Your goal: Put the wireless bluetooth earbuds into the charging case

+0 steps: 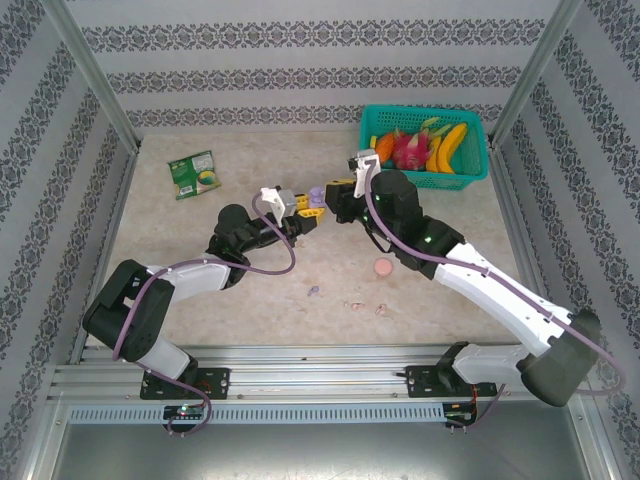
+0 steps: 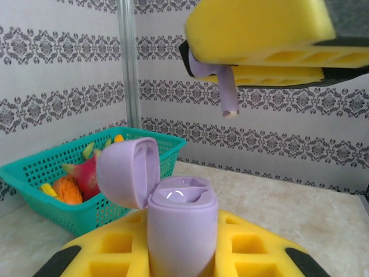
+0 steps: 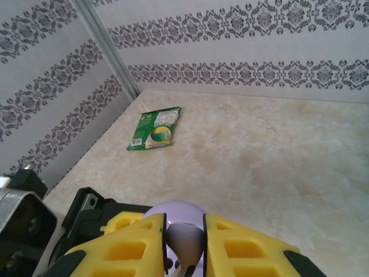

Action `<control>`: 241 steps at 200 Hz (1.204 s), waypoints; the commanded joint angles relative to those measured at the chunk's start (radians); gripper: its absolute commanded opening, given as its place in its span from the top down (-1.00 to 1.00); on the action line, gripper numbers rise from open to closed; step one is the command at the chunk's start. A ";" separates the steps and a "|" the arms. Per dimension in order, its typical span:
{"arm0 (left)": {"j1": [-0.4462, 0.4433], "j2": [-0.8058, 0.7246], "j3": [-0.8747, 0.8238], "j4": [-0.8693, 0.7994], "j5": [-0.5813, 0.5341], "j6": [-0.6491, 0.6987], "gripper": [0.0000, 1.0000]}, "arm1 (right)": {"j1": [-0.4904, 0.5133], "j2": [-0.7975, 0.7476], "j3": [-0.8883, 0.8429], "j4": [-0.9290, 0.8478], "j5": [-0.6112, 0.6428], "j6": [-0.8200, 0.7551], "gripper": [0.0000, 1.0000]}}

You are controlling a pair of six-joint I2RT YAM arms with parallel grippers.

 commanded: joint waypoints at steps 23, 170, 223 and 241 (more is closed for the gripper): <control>-0.032 -0.015 0.051 -0.038 0.044 0.057 1.00 | 0.024 -0.073 -0.071 0.128 0.010 -0.029 0.56; -0.045 -0.048 0.057 -0.035 0.023 0.048 1.00 | 0.051 -0.058 -0.124 0.156 0.011 -0.004 0.56; -0.045 -0.052 0.061 -0.032 0.025 0.041 1.00 | 0.051 -0.040 -0.123 0.158 0.015 -0.001 0.56; -0.045 -0.056 0.061 -0.032 0.026 0.038 1.00 | 0.051 -0.031 -0.120 0.157 0.015 -0.002 0.57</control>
